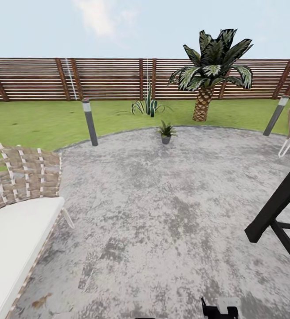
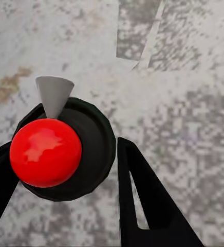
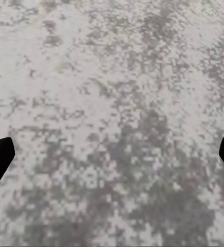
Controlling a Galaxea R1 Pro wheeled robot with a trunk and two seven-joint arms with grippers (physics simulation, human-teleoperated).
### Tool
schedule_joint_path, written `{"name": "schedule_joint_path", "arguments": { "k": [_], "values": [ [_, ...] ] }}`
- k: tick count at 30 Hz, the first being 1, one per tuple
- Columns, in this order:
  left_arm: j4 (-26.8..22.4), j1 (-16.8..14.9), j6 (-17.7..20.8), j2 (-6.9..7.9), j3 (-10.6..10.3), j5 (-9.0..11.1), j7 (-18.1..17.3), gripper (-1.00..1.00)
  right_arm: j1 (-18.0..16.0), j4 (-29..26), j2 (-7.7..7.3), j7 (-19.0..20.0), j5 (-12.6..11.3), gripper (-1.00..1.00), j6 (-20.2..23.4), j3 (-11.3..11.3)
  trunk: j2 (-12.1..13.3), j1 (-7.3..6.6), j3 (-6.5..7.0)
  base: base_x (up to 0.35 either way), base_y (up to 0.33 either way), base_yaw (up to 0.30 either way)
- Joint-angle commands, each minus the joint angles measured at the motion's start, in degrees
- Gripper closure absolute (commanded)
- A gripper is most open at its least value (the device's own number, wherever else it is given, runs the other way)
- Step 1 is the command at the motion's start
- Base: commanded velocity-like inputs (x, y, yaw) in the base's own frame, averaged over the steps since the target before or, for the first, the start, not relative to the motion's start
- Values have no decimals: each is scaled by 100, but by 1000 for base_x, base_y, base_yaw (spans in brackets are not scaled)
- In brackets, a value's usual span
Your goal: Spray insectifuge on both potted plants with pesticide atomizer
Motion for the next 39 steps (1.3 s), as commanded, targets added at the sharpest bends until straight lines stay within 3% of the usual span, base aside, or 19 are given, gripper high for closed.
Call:
{"name": "schedule_joint_path", "arguments": {
  "k": [1,10,23,39],
  "values": [
    [5,-3,-20,-4,31,-19,3,100,-2,1,-1,-20,-41,-100,-9,51,-2,2,-5,343,0,0],
    [6,-3,-20,-8,29,-19,3,100,-2,-7,19,-29,-41,-100,-9,58,-2,2,-5,343,0,-13],
    [5,-3,-20,-5,32,-17,3,100,-2,-7,21,-29,-41,-100,-6,52,-2,2,-5,343,0,-229],
    [5,-3,-20,-8,28,-19,3,100,-2,-7,19,-29,-41,-100,-15,55,-2,2,-5,343,0,-6]
  ]
}}
